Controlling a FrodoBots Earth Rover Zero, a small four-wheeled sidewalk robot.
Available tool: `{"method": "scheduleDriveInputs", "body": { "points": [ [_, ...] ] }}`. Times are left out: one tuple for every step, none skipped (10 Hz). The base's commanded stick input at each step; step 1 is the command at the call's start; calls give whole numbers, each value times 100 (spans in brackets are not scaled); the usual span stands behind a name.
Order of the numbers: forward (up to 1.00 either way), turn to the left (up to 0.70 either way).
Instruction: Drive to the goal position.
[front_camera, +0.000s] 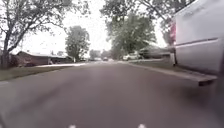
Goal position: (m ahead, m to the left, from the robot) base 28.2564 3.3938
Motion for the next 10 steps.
{"method": "scheduleDriveInputs", "body": {
  "points": [
    [100, 0],
    [100, 0],
    [100, 0],
    [100, -1],
    [100, -8],
    [100, -20],
    [100, -35],
    [100, -40],
    [100, -40],
    [100, -40]
  ]
}}
